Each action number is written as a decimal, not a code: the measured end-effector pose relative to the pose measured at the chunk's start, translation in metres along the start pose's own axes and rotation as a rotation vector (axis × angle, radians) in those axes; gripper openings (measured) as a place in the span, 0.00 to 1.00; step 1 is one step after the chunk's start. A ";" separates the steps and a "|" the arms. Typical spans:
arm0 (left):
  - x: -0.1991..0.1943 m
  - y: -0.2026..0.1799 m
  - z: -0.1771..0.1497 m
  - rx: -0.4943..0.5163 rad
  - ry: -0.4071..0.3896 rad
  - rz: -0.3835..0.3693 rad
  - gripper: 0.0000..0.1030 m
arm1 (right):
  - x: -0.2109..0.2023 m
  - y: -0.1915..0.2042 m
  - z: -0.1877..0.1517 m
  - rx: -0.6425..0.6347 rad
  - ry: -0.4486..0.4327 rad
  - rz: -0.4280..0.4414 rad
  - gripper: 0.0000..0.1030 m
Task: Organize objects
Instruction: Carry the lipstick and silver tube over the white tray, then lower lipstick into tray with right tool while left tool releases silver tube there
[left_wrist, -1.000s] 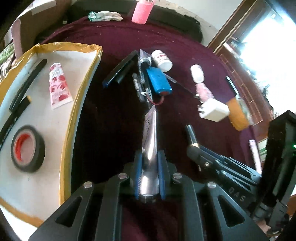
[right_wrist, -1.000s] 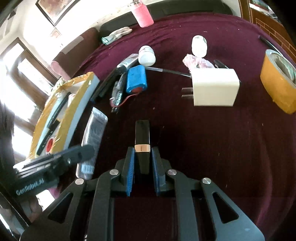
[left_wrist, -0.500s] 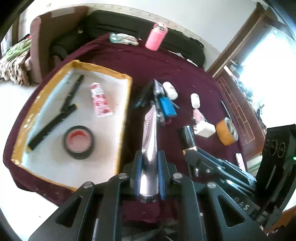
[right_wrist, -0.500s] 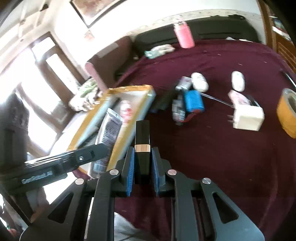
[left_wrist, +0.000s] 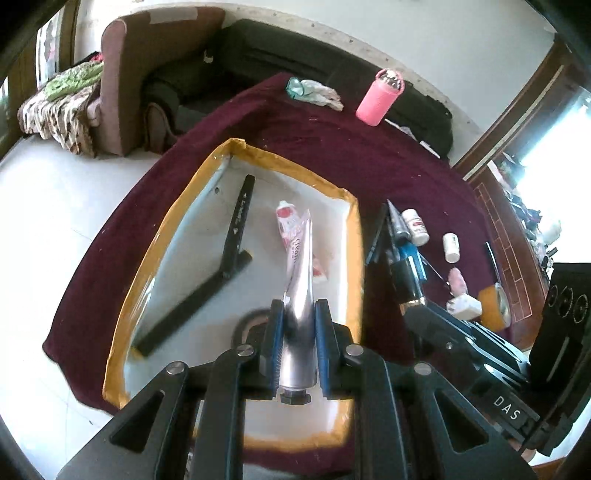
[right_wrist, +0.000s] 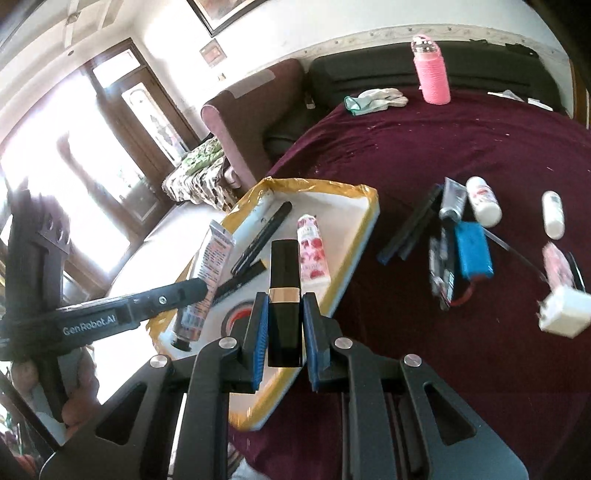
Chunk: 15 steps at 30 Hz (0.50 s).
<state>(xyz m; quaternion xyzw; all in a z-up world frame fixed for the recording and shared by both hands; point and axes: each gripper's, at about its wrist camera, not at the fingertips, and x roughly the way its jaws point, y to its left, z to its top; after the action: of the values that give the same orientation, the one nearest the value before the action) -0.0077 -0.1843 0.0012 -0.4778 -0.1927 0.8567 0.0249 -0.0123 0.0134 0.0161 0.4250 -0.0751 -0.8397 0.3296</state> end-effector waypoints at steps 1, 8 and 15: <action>0.008 0.002 0.007 -0.003 0.004 -0.003 0.13 | 0.007 0.000 0.004 -0.001 0.004 0.002 0.15; 0.053 0.015 0.045 -0.011 0.065 -0.011 0.13 | 0.068 0.000 0.019 0.009 0.105 0.021 0.15; 0.084 0.026 0.054 -0.021 0.123 0.008 0.13 | 0.099 0.003 0.022 -0.015 0.159 -0.022 0.15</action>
<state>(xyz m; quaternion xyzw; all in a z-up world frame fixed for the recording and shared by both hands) -0.0942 -0.2059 -0.0505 -0.5306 -0.1978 0.8237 0.0282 -0.0691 -0.0531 -0.0344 0.4888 -0.0376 -0.8072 0.3287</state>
